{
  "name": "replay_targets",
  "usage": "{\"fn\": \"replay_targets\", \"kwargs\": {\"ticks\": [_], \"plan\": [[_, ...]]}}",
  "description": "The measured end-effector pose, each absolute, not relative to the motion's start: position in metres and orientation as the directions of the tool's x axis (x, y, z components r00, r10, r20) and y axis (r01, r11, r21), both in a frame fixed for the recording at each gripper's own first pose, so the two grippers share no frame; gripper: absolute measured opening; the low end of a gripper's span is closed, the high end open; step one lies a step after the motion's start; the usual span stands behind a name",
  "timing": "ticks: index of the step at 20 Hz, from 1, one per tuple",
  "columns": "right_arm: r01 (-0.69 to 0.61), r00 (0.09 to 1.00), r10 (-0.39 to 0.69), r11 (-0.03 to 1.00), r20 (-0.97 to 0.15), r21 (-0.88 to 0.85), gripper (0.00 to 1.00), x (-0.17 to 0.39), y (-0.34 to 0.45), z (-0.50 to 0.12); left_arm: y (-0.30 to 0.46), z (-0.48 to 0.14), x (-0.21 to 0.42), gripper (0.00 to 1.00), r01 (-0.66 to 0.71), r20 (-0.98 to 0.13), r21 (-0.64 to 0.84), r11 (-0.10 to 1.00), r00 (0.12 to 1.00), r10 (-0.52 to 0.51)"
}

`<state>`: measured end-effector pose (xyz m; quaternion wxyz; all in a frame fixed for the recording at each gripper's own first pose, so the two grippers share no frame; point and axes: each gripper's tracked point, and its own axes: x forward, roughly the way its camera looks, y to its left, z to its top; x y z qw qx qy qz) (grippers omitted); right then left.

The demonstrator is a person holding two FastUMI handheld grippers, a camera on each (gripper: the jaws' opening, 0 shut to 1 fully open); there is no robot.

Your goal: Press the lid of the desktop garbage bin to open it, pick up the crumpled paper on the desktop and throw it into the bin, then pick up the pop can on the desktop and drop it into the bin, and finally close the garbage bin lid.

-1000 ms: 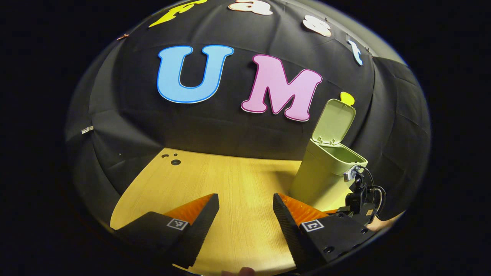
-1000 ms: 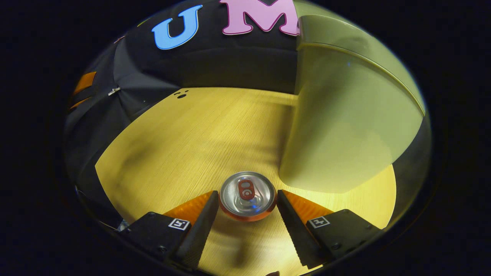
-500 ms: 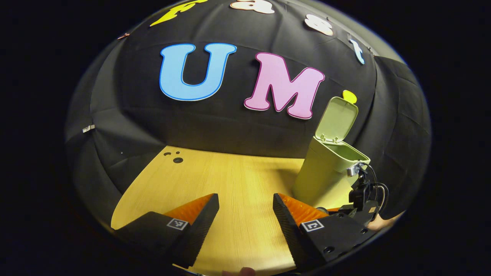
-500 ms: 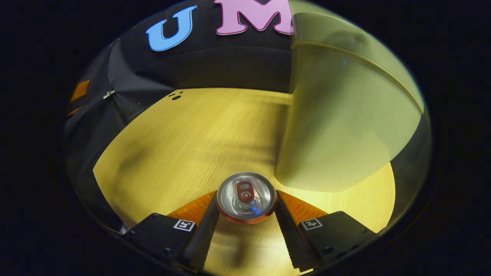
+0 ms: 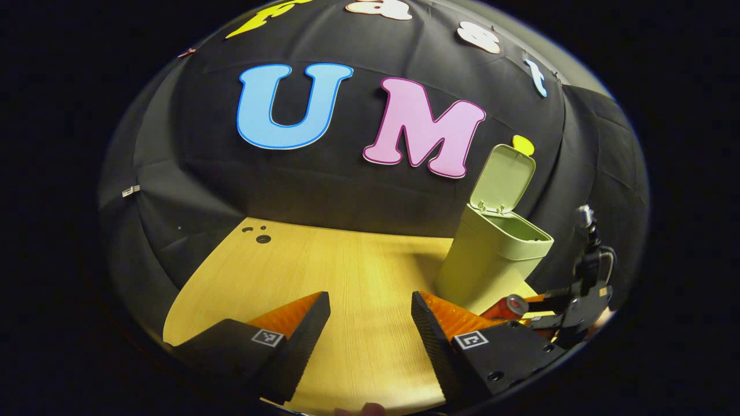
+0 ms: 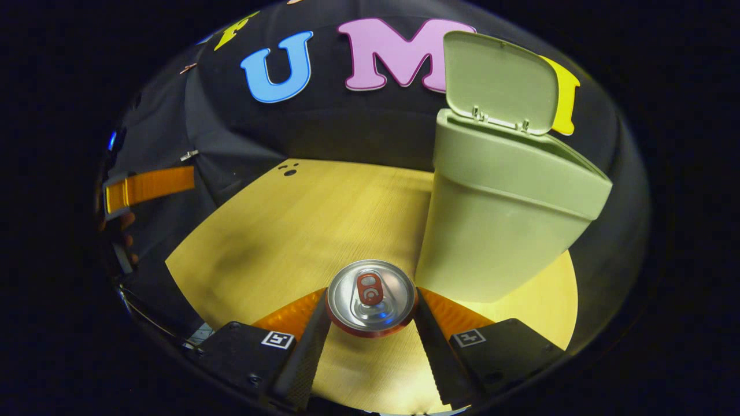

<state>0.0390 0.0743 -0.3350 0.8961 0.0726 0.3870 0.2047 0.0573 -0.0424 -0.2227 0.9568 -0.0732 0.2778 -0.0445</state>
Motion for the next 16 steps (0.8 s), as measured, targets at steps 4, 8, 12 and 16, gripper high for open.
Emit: {"fn": "replay_targets", "kwargs": {"ticks": [4, 8, 12, 16], "plan": [[-0.315, 0.67, 0.446, 0.895, -0.593, 0.317, 0.83, 0.056, 0.056, -0.263, -0.052, -0.223, 0.06, 0.92, 0.063, -0.522, -0.171, 0.983, 0.841, -0.144], [-0.298, 0.718, 0.421, 0.906, -0.554, 0.302, 0.83, 0.082, 0.03, -0.212, -0.06, -0.222, 0.061, 0.91, 0.078, -0.52, -0.183, 0.98, 0.839, -0.163], [-0.242, 0.763, 0.387, 0.913, -0.517, 0.327, 0.83, 0.113, -0.002, -0.181, -0.06, -0.221, 0.059, 0.92, 0.093, -0.517, -0.181, 0.979, 0.838, -0.175], [-0.188, 0.802, 0.33, 0.931, -0.498, 0.314, 0.83, 0.143, -0.032, -0.174, -0.055, -0.224, 0.061, 0.92, 0.098, -0.519, -0.184, 0.978, 0.835, -0.181]]}}
